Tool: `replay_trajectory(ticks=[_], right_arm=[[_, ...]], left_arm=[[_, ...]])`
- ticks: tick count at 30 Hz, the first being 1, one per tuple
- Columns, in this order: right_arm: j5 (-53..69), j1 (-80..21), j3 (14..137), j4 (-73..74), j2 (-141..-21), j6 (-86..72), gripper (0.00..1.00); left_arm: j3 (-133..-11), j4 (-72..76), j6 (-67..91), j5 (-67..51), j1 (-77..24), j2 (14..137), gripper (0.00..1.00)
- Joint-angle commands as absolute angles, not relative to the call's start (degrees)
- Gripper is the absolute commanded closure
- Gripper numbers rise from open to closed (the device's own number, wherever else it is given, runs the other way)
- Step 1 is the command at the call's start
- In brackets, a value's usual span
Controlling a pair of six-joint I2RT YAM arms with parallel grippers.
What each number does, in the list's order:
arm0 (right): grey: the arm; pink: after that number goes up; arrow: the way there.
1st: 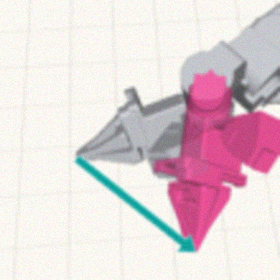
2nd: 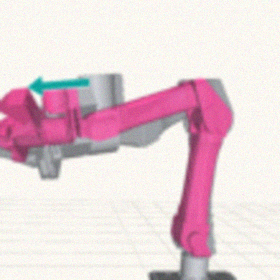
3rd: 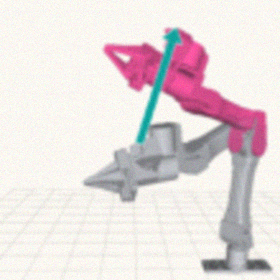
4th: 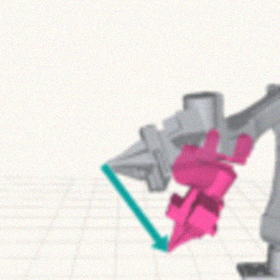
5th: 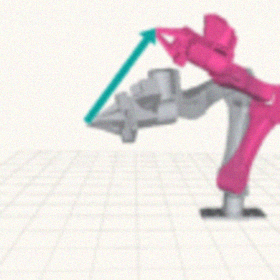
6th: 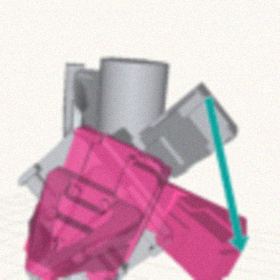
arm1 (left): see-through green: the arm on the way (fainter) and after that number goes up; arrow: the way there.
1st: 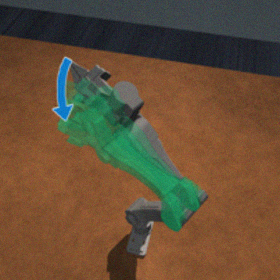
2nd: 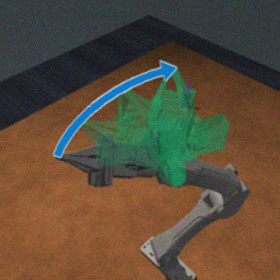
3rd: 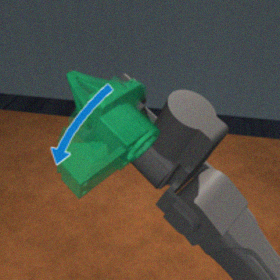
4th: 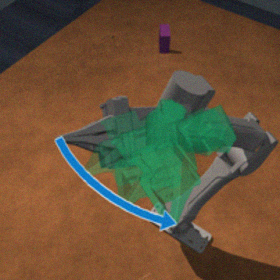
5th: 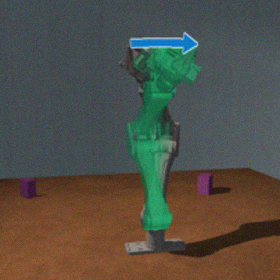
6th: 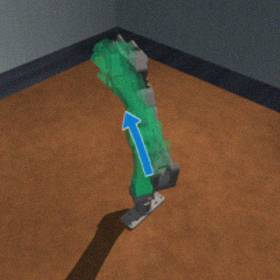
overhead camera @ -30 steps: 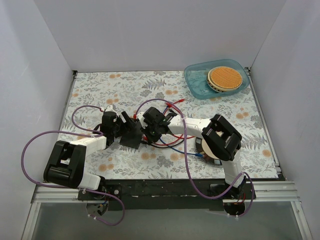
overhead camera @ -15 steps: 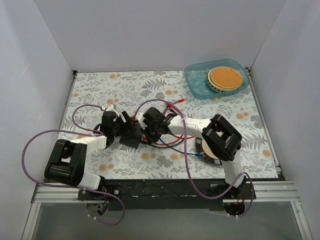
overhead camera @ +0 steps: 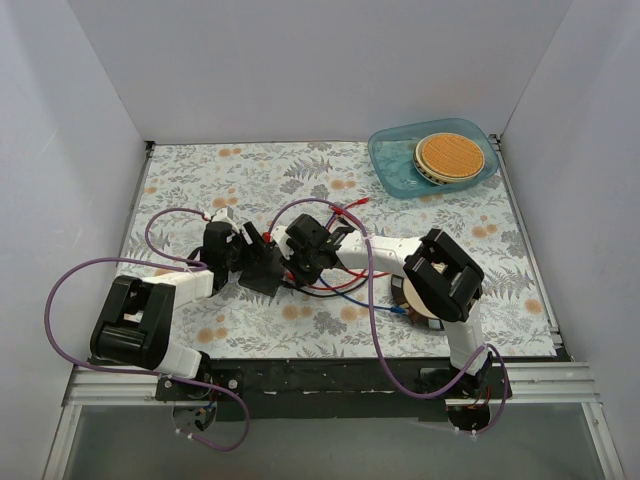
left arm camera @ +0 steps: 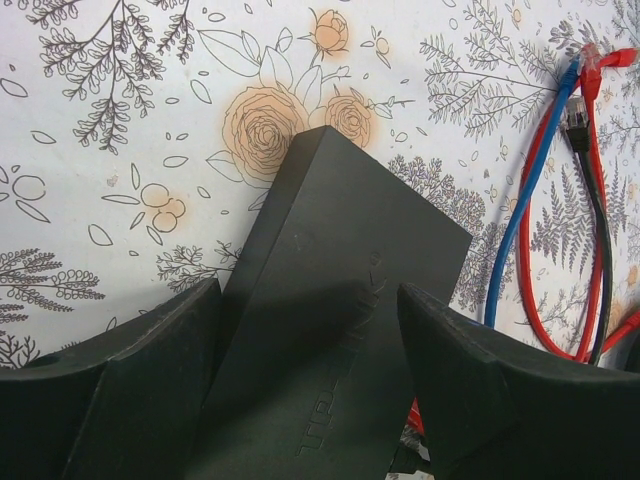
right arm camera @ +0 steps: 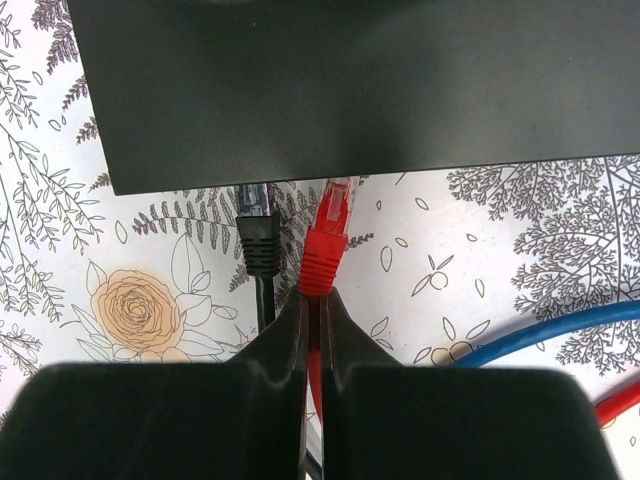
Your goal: Insert the plug into the switch port
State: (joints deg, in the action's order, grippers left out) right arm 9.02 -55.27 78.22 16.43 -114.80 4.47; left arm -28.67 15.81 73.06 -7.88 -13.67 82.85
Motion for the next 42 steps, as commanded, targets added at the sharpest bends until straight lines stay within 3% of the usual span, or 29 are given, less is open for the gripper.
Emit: replay_trajectory(ticks=[1,25,42], right_arm=[[8.62,-56.07,79.98,4.58,-115.93,3.87,0.99],[9.14,-56.07,81.38,-3.08,-117.51,5.8,0.99],[10.46,-55.64,82.97,-4.39,-118.39,10.98,0.99]], left_arm=[[-28.39,13.54,76.11,-18.63,-15.38,83.32,0.32],[-29.62,15.99,73.74,-26.45,-16.61,85.69,0.33],[-31.29,17.14,71.02,-30.85,-20.04,87.62,0.29]])
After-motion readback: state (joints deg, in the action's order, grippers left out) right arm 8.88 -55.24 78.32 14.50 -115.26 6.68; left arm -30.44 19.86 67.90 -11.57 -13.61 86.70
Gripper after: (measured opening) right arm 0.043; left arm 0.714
